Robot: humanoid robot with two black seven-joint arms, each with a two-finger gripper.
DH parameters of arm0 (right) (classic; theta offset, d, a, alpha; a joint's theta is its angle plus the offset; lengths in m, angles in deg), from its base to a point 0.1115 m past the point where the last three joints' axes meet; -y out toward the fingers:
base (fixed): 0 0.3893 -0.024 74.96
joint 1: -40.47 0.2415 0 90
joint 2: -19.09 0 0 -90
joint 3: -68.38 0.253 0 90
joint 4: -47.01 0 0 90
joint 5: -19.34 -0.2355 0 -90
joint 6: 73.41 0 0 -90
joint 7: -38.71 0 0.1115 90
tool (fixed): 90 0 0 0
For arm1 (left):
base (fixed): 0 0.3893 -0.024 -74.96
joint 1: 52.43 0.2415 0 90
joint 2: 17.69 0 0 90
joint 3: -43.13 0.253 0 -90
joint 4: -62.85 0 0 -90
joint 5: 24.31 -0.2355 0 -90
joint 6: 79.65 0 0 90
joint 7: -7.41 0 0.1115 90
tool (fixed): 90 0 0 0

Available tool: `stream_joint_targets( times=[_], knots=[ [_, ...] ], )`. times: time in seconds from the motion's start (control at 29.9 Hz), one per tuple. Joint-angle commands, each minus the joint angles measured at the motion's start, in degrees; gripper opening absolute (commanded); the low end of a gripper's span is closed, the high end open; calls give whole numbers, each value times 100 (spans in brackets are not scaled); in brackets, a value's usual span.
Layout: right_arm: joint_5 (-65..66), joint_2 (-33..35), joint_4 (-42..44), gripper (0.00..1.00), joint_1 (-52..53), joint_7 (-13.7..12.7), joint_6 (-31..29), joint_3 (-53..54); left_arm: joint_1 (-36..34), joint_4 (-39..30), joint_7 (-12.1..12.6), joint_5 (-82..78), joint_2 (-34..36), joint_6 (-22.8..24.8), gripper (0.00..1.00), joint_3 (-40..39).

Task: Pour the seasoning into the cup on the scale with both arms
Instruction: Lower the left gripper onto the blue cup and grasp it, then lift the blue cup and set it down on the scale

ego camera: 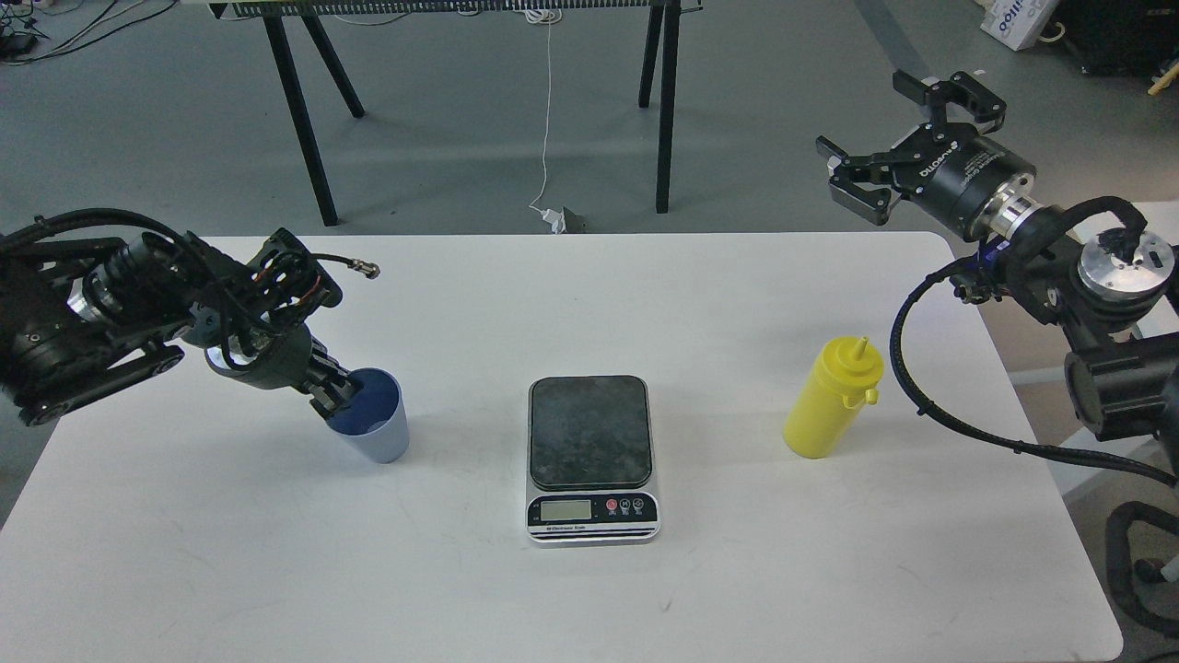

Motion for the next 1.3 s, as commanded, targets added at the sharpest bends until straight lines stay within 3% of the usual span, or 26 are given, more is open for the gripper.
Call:
stream_joint_targets(
  times=[0.0, 0.2, 0.43, 0.7, 0.9, 1.27],
  knots=[
    [0, 0, 0, 100, 0, 0, 1, 8, -127, -9, 0, 363, 10, -4, 1, -51],
    [0, -9, 9, 100, 52, 0, 36, 17, -864, -26, 0, 1304, 63, -4, 1, -69],
    [0, -70, 184, 100, 289, 0, 141, 26, -1454, -518, 0, 1954, -261, -4, 1, -393],
    [0, -115, 1124, 100, 1440, 0, 1134, 44, -1314, -492, 0, 1912, -1403, -4, 1, -412],
    [-9, -115, 1205, 100, 1705, 0, 1126, 26, -1086, -237, 0, 1464, -1800, -4, 2, -403],
    [-9, -115, 1204, 100, 1643, 0, 1117, 8, -611, -88, 0, 918, -1712, -4, 2, -394]
  ],
)
